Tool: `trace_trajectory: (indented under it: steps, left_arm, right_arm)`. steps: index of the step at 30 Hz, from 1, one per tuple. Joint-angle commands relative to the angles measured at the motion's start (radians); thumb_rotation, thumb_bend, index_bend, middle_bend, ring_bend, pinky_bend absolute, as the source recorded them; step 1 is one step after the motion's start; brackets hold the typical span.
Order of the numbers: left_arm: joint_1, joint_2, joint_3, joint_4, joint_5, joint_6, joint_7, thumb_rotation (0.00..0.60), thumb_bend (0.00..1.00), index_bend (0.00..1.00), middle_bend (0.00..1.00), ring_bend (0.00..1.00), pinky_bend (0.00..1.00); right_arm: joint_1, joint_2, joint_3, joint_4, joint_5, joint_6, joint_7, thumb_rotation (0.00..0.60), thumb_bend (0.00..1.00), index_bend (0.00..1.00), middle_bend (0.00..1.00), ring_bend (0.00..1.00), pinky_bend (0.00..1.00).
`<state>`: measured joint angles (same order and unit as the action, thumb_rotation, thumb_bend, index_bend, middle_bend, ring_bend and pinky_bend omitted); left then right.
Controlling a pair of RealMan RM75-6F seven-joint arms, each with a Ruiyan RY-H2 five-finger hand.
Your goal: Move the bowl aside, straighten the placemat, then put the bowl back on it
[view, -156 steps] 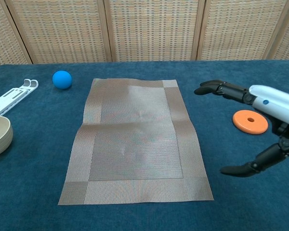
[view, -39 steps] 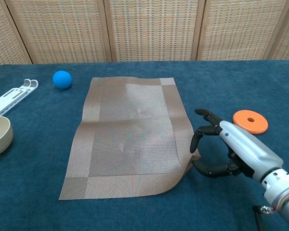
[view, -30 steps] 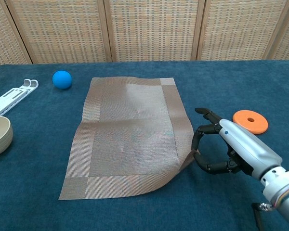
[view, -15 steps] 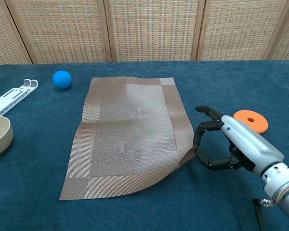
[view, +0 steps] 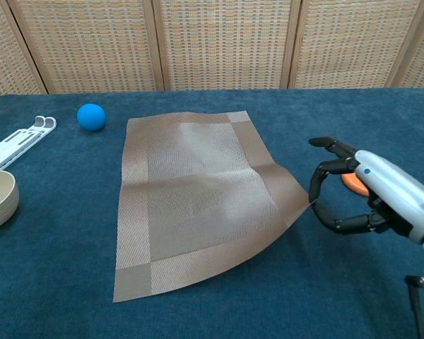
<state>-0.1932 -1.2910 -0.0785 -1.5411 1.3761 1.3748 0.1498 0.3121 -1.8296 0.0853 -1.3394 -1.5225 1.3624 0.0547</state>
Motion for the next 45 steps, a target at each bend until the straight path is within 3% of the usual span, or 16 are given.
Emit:
trace_trajectory:
  steps: [1, 8, 15, 20, 22, 28, 34, 36, 39, 41, 45]
  left_arm:
    - [0.001, 0.001, 0.002, -0.003, 0.004, 0.002, 0.003, 0.600, 0.11, 0.11, 0.00, 0.00, 0.00]
    - [0.004, 0.003, 0.006, -0.012, 0.018, 0.014, 0.007, 0.600, 0.11, 0.11, 0.00, 0.00, 0.00]
    - [0.005, 0.003, 0.009, -0.015, 0.026, 0.017, 0.010, 0.600, 0.11, 0.11, 0.00, 0.00, 0.00]
    - [0.003, 0.000, 0.011, -0.017, 0.030, 0.018, 0.018, 0.600, 0.11, 0.11, 0.00, 0.00, 0.00]
    - [0.002, -0.003, 0.011, -0.014, 0.029, 0.015, 0.022, 0.600, 0.11, 0.11, 0.00, 0.00, 0.00]
    - [0.000, -0.004, 0.009, -0.009, 0.026, 0.011, 0.018, 0.600, 0.11, 0.11, 0.00, 0.00, 0.00]
    - [-0.004, -0.009, 0.010, -0.007, 0.025, 0.004, 0.026, 0.600, 0.11, 0.11, 0.00, 0.00, 0.00]
    - [-0.004, -0.010, 0.010, -0.007, 0.026, 0.004, 0.027, 0.600, 0.11, 0.11, 0.00, 0.00, 0.00]
    - [-0.006, -0.011, 0.009, -0.005, 0.024, 0.001, 0.025, 0.600, 0.11, 0.11, 0.00, 0.00, 0.00]
    - [-0.008, -0.010, 0.008, -0.005, 0.024, -0.001, 0.025, 0.600, 0.11, 0.11, 0.00, 0.00, 0.00]
    - [-0.022, -0.009, 0.003, -0.011, 0.033, -0.010, 0.039, 0.600, 0.11, 0.11, 0.00, 0.00, 0.00]
  right_arm:
    - [-0.015, 0.051, 0.002, -0.033, -0.006, 0.025, -0.008, 0.600, 0.60, 0.70, 0.13, 0.00, 0.00]
    - [-0.034, 0.145, 0.000, -0.045, -0.005, 0.040, 0.005, 0.600, 0.60, 0.70, 0.13, 0.00, 0.00]
    - [-0.040, 0.234, 0.010, 0.017, 0.016, 0.027, 0.065, 0.600, 0.60, 0.71, 0.13, 0.00, 0.00]
    - [-0.020, 0.259, 0.041, 0.076, 0.060, -0.025, 0.097, 0.600, 0.60, 0.71, 0.13, 0.00, 0.00]
    - [0.016, 0.277, 0.085, 0.134, 0.116, -0.095, 0.101, 0.600, 0.60, 0.71, 0.13, 0.00, 0.00]
    - [0.071, 0.336, 0.140, 0.175, 0.197, -0.217, 0.101, 0.600, 0.60, 0.72, 0.14, 0.00, 0.00]
    - [0.111, 0.371, 0.166, 0.214, 0.228, -0.259, 0.046, 0.600, 0.59, 0.71, 0.14, 0.00, 0.00]
    - [0.113, 0.380, 0.165, 0.220, 0.242, -0.270, 0.021, 0.600, 0.57, 0.65, 0.10, 0.00, 0.00]
    - [0.094, 0.402, 0.168, 0.197, 0.276, -0.272, 0.017, 0.600, 0.51, 0.44, 0.00, 0.00, 0.00]
    - [0.081, 0.414, 0.167, 0.182, 0.287, -0.266, 0.023, 0.600, 0.44, 0.29, 0.00, 0.00, 0.00]
    - [0.021, 0.445, 0.162, 0.147, 0.291, -0.193, 0.072, 0.600, 0.38, 0.16, 0.00, 0.00, 0.00]
